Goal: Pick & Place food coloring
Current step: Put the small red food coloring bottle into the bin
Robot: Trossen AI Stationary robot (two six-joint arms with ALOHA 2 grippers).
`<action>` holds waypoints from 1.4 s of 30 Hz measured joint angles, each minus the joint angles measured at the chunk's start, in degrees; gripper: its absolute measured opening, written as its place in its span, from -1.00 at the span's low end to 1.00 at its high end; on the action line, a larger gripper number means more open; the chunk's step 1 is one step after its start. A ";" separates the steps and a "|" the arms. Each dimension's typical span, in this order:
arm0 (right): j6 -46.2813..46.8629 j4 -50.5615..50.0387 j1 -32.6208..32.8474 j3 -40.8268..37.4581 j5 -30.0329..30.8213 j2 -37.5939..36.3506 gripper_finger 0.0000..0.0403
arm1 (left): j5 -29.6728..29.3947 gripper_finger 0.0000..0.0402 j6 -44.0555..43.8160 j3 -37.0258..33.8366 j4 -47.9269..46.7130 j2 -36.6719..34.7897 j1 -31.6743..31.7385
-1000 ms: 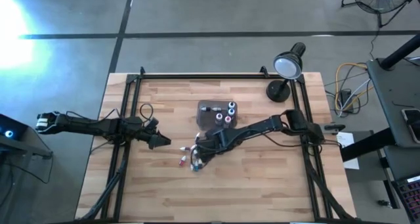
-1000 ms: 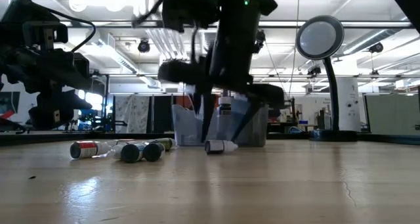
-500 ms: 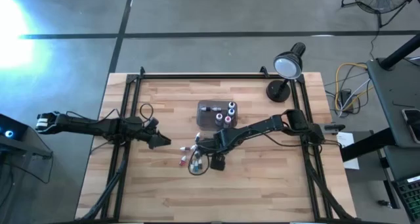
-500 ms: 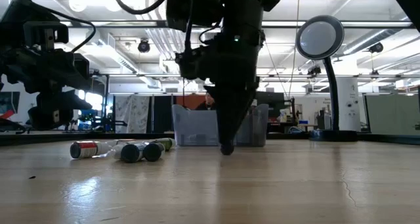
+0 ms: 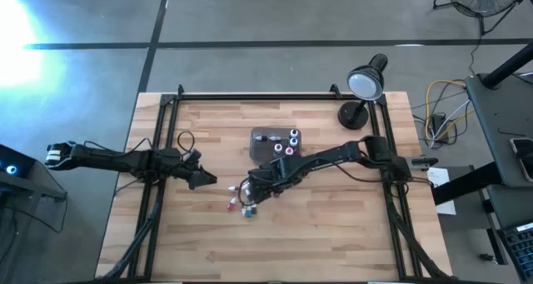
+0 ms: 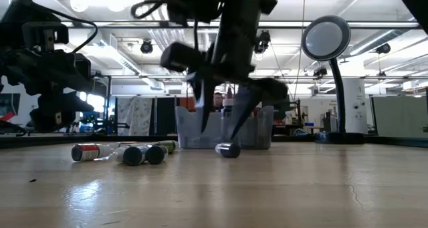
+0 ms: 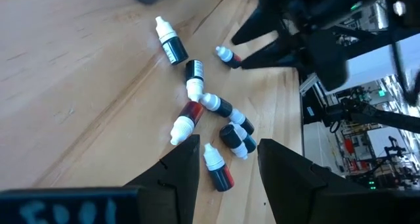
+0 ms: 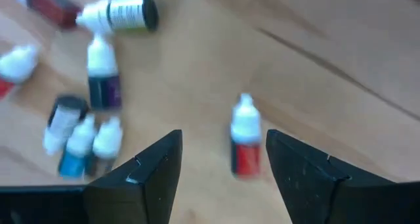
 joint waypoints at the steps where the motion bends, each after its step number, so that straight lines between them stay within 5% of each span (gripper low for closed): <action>1: 0.34 0.91 -0.02 -0.04 0.07 0.52 0.07 | 0.02 -0.35 0.04 0.00 -0.04 0.06 0.01; 18: -11.18 -2.35 -0.26 -0.14 -0.30 3.11 0.02 | 0.02 -0.35 -0.29 0.00 -0.17 0.09 0.00; 27: 6.60 -13.78 -0.27 0.29 0.02 -0.09 0.02 | 0.02 -0.35 -0.73 0.00 -0.20 0.08 0.01; 32: 13.80 -8.56 -0.22 -1.77 -6.37 0.09 0.02 | 0.02 -0.35 0.38 0.00 -0.22 0.09 -0.01; 42: 20.73 0.44 0.20 -4.81 -6.87 0.29 0.02 | 0.02 -0.35 0.73 0.00 -0.27 0.08 0.00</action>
